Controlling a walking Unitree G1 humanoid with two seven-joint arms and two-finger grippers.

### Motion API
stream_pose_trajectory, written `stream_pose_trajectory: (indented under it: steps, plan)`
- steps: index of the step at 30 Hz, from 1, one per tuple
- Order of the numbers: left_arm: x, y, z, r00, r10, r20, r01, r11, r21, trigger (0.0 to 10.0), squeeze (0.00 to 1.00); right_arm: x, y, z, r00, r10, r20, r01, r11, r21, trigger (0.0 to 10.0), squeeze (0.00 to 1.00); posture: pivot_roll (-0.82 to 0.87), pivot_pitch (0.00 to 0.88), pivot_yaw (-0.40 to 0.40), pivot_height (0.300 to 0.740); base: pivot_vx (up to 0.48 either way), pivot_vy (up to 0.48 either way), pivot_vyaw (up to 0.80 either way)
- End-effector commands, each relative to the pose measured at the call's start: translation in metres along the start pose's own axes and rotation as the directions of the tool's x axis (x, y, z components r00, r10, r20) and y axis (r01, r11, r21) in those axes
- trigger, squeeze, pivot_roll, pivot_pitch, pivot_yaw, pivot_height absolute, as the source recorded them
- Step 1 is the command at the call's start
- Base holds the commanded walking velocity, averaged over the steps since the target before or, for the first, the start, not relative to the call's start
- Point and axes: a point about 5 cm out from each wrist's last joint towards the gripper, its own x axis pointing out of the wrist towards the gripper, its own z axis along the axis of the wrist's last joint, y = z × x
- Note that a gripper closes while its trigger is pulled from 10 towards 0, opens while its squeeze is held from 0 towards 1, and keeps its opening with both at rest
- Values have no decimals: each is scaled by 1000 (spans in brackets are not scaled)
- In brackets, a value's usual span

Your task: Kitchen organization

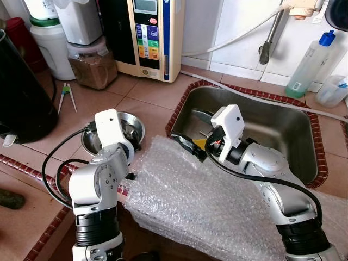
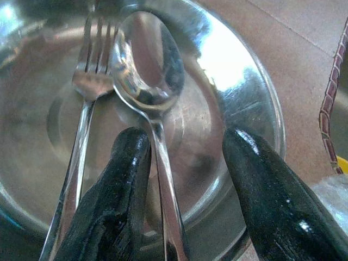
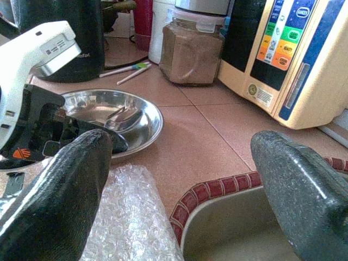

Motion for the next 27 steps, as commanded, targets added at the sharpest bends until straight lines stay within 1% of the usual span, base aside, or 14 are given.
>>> stream_pose_trajectory:
  steps: [1,4,6,9,11,12,13,14,16,21,22,24,25,27]
  plan:
    - [-1,1,1,1000,9,-13,-9,1000,-6,10000,1000,0,0,-1,1000,-2,-6,2,1000,-12,10000,0,-35,69,14,740,0,0,0]
    - [-1,2,0,1000,14,-26,-14,1000,-13,10000,1000,0,1,-2,1000,-2,-9,2,1000,-14,10000,0,-34,69,13,740,0,0,0]
    - [0,4,-2,999,16,-49,-17,999,-28,10000,1000,0,1,-3,1000,-1,-13,1,1000,-19,10000,0,-35,70,14,740,0,0,0]
    - [2,6,-8,995,22,-92,-25,999,-33,10000,1000,0,1,-3,1000,-1,-14,0,1000,-25,10000,0,-33,70,13,740,0,0,0]
    - [2,6,-10,994,16,-105,-20,999,-34,10000,1000,0,1,-3,1000,-1,-15,0,1000,-26,10000,0,-33,71,13,740,0,0,0]
    - [2,6,-11,994,7,-106,-12,999,-40,10000,0,0,1,-3,1000,0,-15,0,1000,-26,10000,0,-32,71,13,740,0,0,0]
    - [2,6,-11,995,-6,-103,1,999,-49,10000,0,0,1,-3,1000,0,-14,-1,1000,-25,10000,0,-33,71,13,740,0,0,0]
    - [2,6,-11,995,-10,-104,5,999,-50,8706,0,0,1,-3,1000,1,-14,-1,1000,-25,10000,0,-33,72,13,740,0,0,0]
    - [2,4,-11,995,-40,-95,34,998,-59,0,0,0,2,-3,1000,8,-11,-9,1000,-19,10000,0,-35,71,14,740,0,0,0]
    - [2,2,-8,996,-59,-72,55,997,-57,0,0,-1,4,-2,1000,29,4,-29,1000,12,10000,0,-37,71,14,740,0,0,0]
    - [3,5,-8,996,-55,-63,53,998,-40,0,0,-2,4,0,999,48,8,-48,999,26,10000,0,-37,71,14,740,0,0,0]
    - [4,7,-8,997,-51,-64,49,998,-40,0,0,-2,5,-1,998,62,3,-62,997,35,10000,0,-38,70,14,740,0,0,0]
    - [4,9,-7,997,-51,-54,49,998,-25,0,0,-4,8,-2,996,94,3,-94,994,63,10000,0,-36,70,14,740,0,0,0]
    - [6,12,-6,998,-45,-47,45,999,-16,0,0,-5,10,-3,992,123,0,-122,988,89,10000,0,-36,69,14,740,0,0,0]
